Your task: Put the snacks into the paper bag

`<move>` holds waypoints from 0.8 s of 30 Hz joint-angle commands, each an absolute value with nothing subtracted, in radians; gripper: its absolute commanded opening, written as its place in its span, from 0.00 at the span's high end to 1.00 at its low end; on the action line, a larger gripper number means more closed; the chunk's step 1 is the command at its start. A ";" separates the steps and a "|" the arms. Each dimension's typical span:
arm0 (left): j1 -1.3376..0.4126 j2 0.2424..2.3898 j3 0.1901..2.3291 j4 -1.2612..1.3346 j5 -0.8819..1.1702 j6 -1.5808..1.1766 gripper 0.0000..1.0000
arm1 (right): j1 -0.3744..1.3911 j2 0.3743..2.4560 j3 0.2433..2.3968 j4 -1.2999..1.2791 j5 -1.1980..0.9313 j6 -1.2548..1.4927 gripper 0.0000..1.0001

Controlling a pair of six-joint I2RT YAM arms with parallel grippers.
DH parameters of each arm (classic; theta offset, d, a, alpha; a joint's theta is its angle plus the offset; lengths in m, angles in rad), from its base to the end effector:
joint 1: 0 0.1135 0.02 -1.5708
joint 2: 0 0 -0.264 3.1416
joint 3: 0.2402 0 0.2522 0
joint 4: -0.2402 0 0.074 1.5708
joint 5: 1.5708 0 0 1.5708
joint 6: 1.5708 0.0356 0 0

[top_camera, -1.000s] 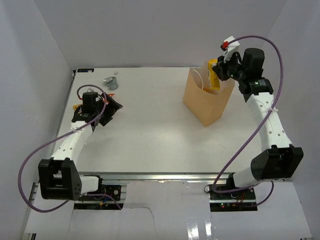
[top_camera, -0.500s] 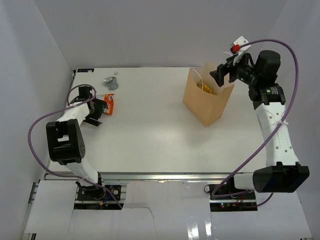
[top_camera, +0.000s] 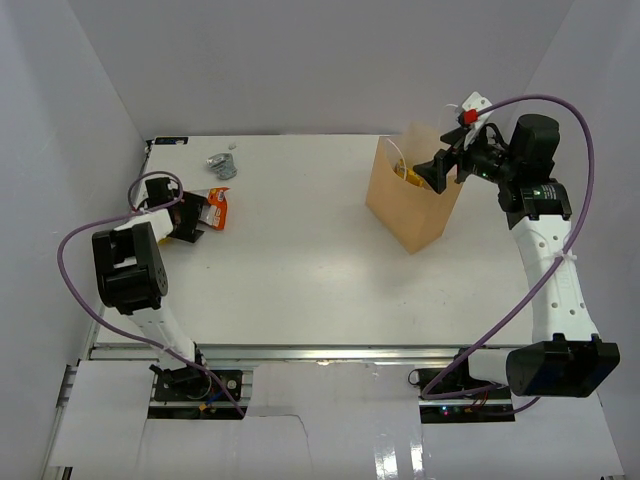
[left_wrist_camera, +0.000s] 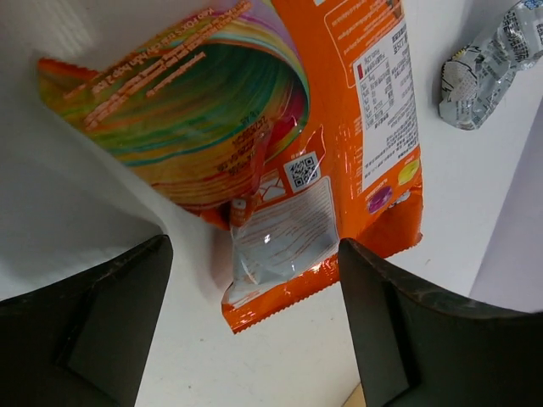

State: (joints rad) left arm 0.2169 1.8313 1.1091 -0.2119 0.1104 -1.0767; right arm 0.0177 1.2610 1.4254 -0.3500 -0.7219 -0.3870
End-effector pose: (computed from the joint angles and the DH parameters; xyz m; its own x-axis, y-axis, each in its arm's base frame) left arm 0.3685 0.0772 0.1637 -0.2404 -0.9490 -0.2040 -0.7624 0.3147 -0.5655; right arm 0.2699 0.0283 0.4456 0.0792 -0.2819 -0.9562 -0.6833 0.6831 -0.2580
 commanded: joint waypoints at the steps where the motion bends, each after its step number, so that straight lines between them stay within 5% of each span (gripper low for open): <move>1: 0.241 1.854 1.092 -0.056 0.218 -1.069 0.13 | 0.012 1.241 1.427 -0.350 -0.770 -0.396 0.02; 5: 0.258 1.864 1.039 0.081 0.300 -1.107 0.27 | 0.012 1.236 1.430 -0.356 -0.807 -0.393 0.02; 10: 0.278 1.870 1.017 0.141 0.362 -1.117 0.63 | 0.012 1.224 1.431 -0.357 -0.883 -0.399 0.02; 13: 0.282 1.852 1.011 0.158 0.393 -1.074 0.75 | 0.012 1.223 1.446 -0.370 -0.969 -0.413 0.03; 18: 0.282 1.772 1.000 0.224 0.564 -0.950 0.85 | 0.046 1.210 1.493 -0.385 -1.111 -0.349 0.14; 24: 0.267 1.581 0.858 0.385 0.837 -0.930 0.92 | 0.335 1.239 1.511 -0.494 -0.911 -0.348 0.14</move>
